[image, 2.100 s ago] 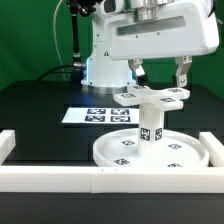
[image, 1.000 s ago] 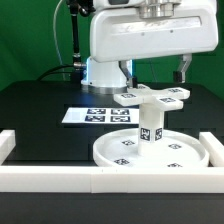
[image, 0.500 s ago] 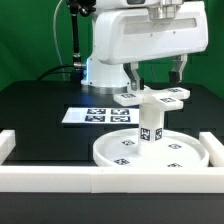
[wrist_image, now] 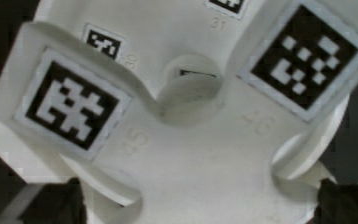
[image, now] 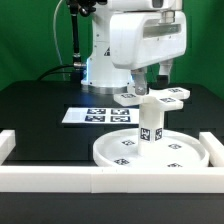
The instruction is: Assemble round table
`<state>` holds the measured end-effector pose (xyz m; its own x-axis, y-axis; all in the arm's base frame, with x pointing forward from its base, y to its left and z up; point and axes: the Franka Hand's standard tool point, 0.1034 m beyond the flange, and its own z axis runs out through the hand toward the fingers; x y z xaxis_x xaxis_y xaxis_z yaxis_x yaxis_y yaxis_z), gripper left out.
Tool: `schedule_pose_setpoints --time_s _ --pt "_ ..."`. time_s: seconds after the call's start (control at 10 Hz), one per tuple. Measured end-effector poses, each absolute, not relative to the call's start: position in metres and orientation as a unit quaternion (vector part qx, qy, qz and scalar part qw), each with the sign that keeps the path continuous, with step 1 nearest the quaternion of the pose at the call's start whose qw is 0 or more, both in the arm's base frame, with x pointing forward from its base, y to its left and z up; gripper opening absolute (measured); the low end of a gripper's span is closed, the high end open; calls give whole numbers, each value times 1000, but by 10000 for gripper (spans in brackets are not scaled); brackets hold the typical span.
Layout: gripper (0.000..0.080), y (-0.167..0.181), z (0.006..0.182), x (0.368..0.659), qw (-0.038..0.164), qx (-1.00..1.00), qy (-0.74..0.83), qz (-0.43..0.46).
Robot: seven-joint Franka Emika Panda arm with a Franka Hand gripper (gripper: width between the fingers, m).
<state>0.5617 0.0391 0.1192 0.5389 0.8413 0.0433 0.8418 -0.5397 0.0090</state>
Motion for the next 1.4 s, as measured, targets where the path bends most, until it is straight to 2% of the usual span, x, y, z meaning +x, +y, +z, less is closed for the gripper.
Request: schedule_pose_setpoints --time_s 0.3,1.2,1.3,1.4 --pt "649 35 116 560 -1 -824 -566 -14" --pt "636 31 102 559 1 -838 -545 -4" --pt "455 31 102 559 1 -843 -538 -4" --pt "440 31 102 559 1 -843 -538 -3"
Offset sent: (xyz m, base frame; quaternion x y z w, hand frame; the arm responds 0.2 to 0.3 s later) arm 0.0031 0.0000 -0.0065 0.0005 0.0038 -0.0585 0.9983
